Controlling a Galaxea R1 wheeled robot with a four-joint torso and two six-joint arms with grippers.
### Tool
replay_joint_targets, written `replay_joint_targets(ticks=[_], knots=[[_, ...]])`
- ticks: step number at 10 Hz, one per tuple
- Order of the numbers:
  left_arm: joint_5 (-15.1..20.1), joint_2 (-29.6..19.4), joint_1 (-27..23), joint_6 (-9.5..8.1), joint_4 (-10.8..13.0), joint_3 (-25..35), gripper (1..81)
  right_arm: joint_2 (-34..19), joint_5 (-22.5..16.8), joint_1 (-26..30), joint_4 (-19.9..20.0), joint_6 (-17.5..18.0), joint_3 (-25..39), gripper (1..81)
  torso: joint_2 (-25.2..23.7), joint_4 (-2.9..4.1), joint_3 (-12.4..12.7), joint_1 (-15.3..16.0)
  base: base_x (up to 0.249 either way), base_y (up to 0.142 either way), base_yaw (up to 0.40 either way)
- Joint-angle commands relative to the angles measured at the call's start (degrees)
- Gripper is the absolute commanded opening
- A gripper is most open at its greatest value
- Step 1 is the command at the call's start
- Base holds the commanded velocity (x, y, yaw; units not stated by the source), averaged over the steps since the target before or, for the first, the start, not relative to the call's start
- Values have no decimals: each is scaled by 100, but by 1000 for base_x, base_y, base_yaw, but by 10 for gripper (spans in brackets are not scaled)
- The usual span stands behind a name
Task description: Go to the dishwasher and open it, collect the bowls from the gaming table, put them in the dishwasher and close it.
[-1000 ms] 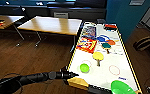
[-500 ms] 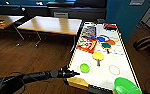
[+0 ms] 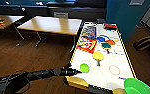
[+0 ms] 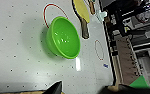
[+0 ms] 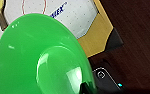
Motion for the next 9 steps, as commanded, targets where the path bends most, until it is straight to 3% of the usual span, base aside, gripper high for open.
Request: replay_joint_targets(ticks=[1, 2, 5, 6, 9], knots=[[346, 307, -760, -2, -79, -215, 811, -440, 702, -780, -332, -430, 159, 10, 0, 0, -2, 0, 0, 0, 0], [346, 395, -768, -2, -71, -312, 811, -449, 1108, -1123, -420, -492, 160, 10, 0, 0, 0, 0, 0, 0, 0], [329, 693, -785, -27, -167, -769, 811, -221, 1557, -1652, -623, -493, 203, 10, 0, 0, -2, 0, 0, 0, 0], [320, 765, -786, -186, -211, -936, 811, -150, 1611, -1660, -614, -492, 230, 10, 0, 0, 0, 0, 0, 0, 0], [258, 852, -786, -1144, -211, -1587, 811, 34, 1593, -1634, -632, -483, 282, 10, 0, 0, 0, 0, 0, 0, 0]])
